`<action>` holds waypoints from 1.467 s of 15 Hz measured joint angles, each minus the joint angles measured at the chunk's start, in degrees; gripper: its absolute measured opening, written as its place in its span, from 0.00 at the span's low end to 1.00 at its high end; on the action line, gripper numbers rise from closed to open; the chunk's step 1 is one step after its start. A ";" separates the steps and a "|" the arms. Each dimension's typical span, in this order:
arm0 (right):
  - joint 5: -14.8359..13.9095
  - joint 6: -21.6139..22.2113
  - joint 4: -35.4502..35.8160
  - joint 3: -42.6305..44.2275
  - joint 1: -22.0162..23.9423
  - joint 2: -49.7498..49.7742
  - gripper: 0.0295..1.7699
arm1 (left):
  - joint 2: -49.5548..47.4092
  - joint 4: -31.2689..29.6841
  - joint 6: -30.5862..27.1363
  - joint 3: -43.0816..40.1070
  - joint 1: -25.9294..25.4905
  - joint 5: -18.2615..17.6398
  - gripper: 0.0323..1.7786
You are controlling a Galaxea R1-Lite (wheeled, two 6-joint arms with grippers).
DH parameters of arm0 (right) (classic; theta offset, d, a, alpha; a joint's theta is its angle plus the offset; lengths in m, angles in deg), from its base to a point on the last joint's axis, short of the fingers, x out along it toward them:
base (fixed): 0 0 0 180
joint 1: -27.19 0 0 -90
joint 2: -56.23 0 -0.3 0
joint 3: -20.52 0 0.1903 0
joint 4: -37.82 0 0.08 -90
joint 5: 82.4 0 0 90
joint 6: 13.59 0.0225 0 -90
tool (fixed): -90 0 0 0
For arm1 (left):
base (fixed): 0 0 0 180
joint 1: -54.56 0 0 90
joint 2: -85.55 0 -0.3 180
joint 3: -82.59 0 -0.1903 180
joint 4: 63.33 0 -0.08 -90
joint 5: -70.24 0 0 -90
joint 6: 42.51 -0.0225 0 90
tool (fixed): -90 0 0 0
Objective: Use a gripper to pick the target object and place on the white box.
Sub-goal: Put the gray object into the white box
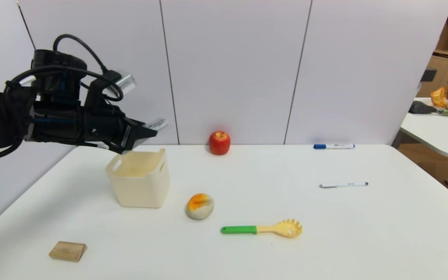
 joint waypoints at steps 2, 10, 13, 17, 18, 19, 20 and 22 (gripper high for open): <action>0.00 0.00 0.05 0.00 0.00 0.00 0.96 | -0.37 -6.41 1.05 -3.73 -0.96 0.01 0.32; 0.02 0.02 0.07 0.00 0.00 0.00 0.96 | 4.35 -29.67 6.36 -14.12 -0.90 -0.07 0.32; 0.00 0.00 0.07 0.00 0.00 0.00 0.96 | 6.10 -34.85 7.17 -18.09 -0.79 -0.02 0.32; 0.00 0.02 0.07 0.00 0.00 0.00 0.96 | 8.40 -38.17 8.68 -19.41 -0.79 0.01 0.32; 0.02 0.02 0.05 0.00 0.00 0.00 0.96 | 8.68 -38.35 8.66 -19.47 -0.79 0.00 0.32; 0.00 0.00 0.07 0.00 0.00 0.00 0.96 | 8.83 -38.50 8.70 -19.58 -0.79 0.00 0.32; 0.00 0.02 0.07 0.00 0.00 0.00 0.96 | 8.96 -38.58 8.77 -19.66 -0.79 0.01 0.32; 0.02 0.00 0.07 0.00 0.00 0.00 0.96 | 9.09 -38.61 8.92 -19.74 -0.79 0.01 0.32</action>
